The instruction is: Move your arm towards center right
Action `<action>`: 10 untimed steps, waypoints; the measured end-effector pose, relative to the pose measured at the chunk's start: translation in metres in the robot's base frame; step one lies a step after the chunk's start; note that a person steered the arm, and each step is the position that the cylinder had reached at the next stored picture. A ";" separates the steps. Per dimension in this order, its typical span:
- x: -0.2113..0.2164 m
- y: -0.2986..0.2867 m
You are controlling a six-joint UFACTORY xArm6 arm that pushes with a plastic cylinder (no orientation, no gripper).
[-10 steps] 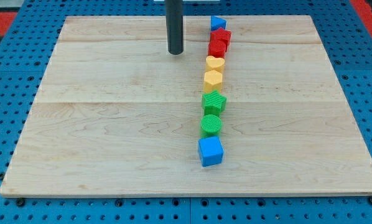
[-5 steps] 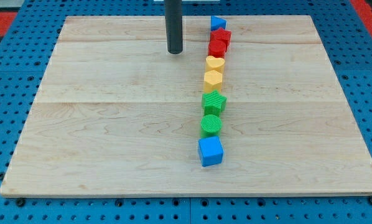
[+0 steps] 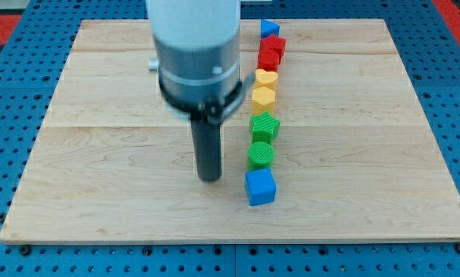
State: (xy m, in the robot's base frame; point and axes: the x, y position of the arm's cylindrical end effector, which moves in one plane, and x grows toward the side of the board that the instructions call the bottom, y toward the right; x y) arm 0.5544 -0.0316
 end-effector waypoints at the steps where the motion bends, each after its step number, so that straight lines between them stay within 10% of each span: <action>1: 0.048 -0.001; 7: 0.055 0.061; 9: 0.053 0.163; 10: -0.010 0.189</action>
